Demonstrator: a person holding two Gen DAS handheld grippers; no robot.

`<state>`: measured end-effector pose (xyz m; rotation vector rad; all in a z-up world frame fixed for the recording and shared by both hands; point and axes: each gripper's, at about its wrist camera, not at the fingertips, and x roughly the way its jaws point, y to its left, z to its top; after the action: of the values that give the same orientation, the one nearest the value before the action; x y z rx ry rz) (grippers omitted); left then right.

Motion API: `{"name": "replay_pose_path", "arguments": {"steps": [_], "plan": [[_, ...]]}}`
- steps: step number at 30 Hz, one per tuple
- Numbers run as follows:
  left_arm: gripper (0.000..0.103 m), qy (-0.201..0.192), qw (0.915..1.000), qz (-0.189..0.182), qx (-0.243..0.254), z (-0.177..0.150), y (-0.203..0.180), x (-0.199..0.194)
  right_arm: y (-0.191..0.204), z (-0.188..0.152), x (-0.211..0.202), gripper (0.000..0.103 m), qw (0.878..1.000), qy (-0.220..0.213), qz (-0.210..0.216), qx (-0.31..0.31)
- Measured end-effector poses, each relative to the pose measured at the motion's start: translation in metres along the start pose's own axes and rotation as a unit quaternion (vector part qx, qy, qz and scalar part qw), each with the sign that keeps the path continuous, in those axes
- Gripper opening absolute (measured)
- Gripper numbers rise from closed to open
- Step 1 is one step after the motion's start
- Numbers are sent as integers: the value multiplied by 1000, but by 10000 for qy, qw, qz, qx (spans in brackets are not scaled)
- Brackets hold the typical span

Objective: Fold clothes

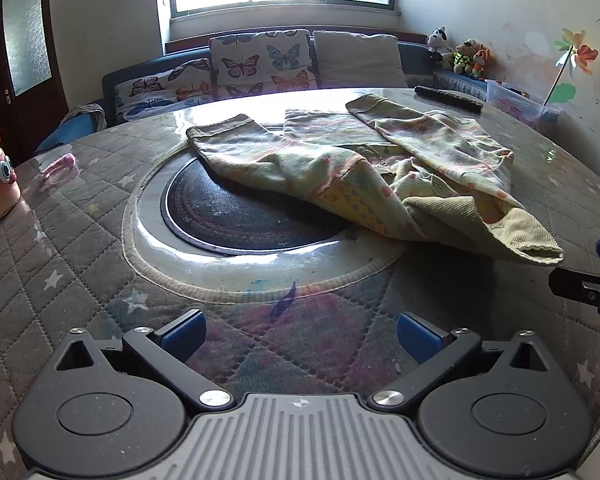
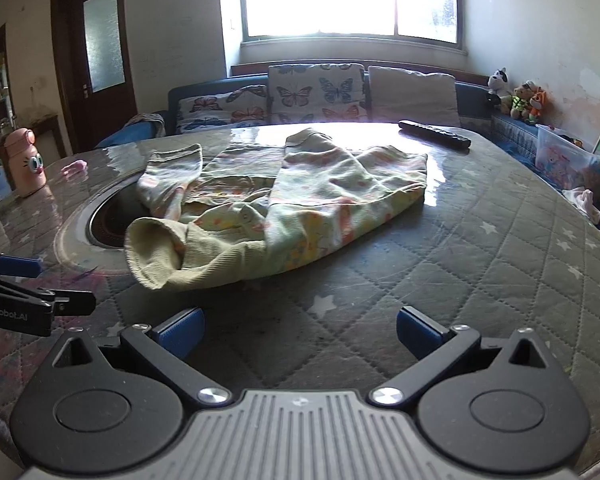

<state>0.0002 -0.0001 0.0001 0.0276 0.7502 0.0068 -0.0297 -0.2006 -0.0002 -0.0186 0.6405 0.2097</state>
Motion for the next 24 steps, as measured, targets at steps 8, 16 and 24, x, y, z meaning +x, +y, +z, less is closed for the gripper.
{"name": "replay_pose_path", "arguments": {"steps": [8, 16, 24], "plan": [[103, 71, 10000, 26, -19, -2, -6, -3, 5, -4, -4, 103, 10000, -3, -68, 50], [103, 118, 9999, 46, 34, -5, -13, -5, 12, -2, -2, 103, 10000, 1, -60, 74], [103, 128, 9999, 7, 101, -5, -16, -5, 11, -3, -2, 103, 10000, 17, -51, 31]]}}
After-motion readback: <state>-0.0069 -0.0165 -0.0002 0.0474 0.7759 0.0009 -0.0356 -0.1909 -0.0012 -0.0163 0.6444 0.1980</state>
